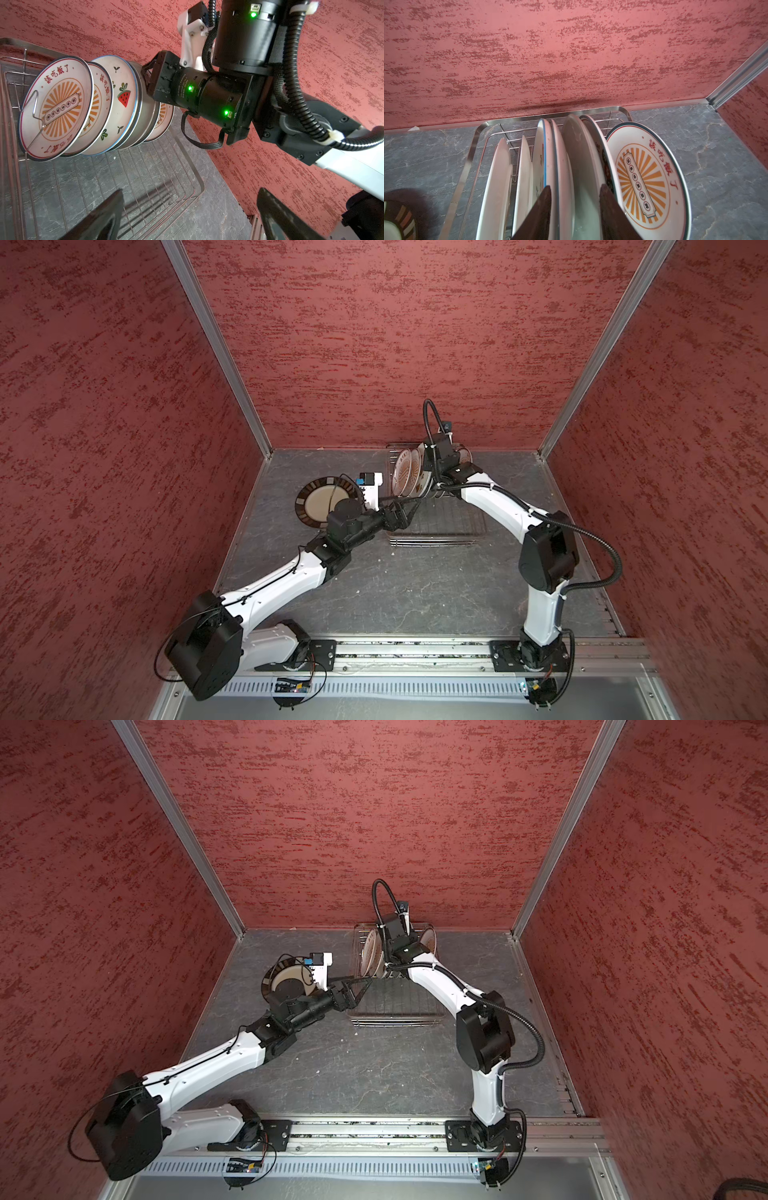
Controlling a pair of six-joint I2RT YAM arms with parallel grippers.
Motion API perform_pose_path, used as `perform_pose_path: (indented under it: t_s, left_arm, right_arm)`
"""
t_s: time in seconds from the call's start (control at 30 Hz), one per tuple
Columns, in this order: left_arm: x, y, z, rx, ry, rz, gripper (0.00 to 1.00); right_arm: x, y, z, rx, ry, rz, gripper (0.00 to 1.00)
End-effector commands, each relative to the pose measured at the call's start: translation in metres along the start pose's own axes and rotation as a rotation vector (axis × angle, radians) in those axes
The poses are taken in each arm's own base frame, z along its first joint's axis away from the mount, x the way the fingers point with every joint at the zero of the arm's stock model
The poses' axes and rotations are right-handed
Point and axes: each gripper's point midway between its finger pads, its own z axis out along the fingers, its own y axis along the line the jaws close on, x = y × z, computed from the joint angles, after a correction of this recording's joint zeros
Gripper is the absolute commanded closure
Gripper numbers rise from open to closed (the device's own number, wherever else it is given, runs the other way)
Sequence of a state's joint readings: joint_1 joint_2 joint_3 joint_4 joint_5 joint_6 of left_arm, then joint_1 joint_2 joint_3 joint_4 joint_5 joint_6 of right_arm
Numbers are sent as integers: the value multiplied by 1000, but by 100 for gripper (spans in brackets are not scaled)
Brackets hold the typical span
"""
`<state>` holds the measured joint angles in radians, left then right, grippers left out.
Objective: Unload the plates from the dish rack
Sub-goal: Pick up the plate from the dish rack.
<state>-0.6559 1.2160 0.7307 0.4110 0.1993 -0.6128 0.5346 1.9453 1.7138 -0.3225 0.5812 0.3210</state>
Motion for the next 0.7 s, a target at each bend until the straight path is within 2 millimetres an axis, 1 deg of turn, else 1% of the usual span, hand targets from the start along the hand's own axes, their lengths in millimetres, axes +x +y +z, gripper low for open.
perform_pose_path:
  t_s: [0.0, 0.1, 0.23, 0.3, 0.5, 0.67]
  left_arm:
    - [-6, -1, 5, -6, -17, 17, 1]
    - [-3, -2, 9, -2, -3, 13, 0]
    - [-2, -2, 12, -2, 3, 10, 1]
    - [-2, -1, 13, -2, 3, 4, 1]
    - [1, 0, 16, -2, 10, 2, 1]
    - [3, 8, 22, -20, 5, -17, 0]
  right_arm:
    - [-3, -9, 3, 49, -17, 9, 63]
    - [-1, -11, 6, 57, -9, 14, 65]
    - [2, -11, 11, 58, -1, 15, 71]
    - [5, -11, 13, 62, 8, 9, 71]
    - [13, -21, 21, 87, 29, 16, 74]
    - [17, -19, 24, 69, 42, 17, 76]
